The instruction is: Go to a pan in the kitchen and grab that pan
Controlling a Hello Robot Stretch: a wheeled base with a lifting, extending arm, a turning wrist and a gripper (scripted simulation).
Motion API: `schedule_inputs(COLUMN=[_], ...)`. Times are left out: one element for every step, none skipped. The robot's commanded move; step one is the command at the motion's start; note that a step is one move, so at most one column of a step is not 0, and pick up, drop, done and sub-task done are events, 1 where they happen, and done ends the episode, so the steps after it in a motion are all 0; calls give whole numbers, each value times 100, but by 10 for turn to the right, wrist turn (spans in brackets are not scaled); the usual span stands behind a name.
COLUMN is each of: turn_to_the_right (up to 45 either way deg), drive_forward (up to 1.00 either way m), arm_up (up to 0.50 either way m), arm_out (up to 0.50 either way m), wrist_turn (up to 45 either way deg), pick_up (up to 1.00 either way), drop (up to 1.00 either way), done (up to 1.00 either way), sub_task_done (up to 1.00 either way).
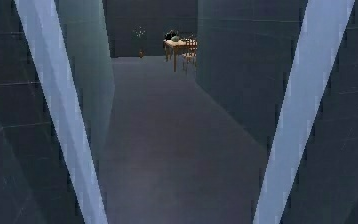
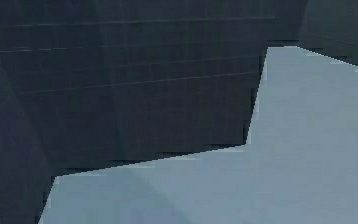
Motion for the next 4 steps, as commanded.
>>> schedule_inputs(turn_to_the_right=[90,0,-150,0], drive_forward=[0,50,0,100], arm_up=[0,0,0,0], arm_out=[0,0,0,0], wrist_turn=[0,0,0,0], pick_up=[0,0,0,0], drop=[0,0,0,0], done=[0,0,0,0], sub_task_done=[0,0,0,0])
